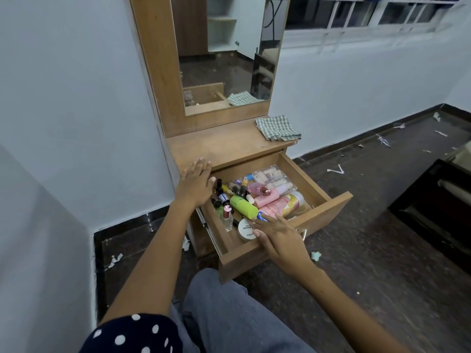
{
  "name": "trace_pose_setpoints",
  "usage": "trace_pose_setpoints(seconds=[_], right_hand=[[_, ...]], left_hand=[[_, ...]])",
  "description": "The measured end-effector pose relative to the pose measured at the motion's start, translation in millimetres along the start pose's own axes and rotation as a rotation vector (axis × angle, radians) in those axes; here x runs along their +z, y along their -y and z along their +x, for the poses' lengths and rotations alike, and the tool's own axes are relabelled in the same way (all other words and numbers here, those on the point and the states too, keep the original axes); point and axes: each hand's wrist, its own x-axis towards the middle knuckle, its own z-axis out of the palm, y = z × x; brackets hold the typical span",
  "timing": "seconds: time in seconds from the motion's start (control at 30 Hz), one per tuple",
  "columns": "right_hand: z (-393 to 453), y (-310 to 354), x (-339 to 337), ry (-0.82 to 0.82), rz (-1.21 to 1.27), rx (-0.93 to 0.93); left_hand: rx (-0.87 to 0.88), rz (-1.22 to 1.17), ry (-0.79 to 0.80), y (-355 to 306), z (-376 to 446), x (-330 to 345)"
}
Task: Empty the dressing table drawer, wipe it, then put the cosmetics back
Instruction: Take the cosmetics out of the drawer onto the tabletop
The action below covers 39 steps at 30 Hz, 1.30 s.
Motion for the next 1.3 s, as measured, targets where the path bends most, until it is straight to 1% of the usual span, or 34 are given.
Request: trace_pose_setpoints(seconds=[0.2,0.4,0.6,0.77,0.9,1.07,1.13,1.2,1.3], right_hand=[[-10,0,-2,-0.003,0.021,0.013],[-6,6,-5,-0.026,-0.020,0.048],[23,19,-14,-0.052,0.097,0.098],[60,33,-10,0.041,0.160,0.067],[80,40,1,0.103,0.172,0.080],[89,39,12,0.141,0.144,0.092],[92,36,15,0.160,0.172,0.104],[94,33,16,0.185,0.209,0.113],[94,25,12,0.269,0.316,0.087]], left_hand=[[-0.002,0.020,-0.014,-2,-2,1],[0.007,0.062,-0.006,-2,-1,2],[0.000,0.091,-0.007,-3,-1,0],[0.002,0.104,-0.017,-5,-2,2],[0.014,0.084,-0.040,-5,-6,4],[0.093,0.063,-0.197,-10,-23,9],[0.062,0.061,-0.248,-11,-30,11],[-0.008,0.063,-0.271,-11,-35,12],[-0.076,0.077,-0.288,-11,-39,12]])
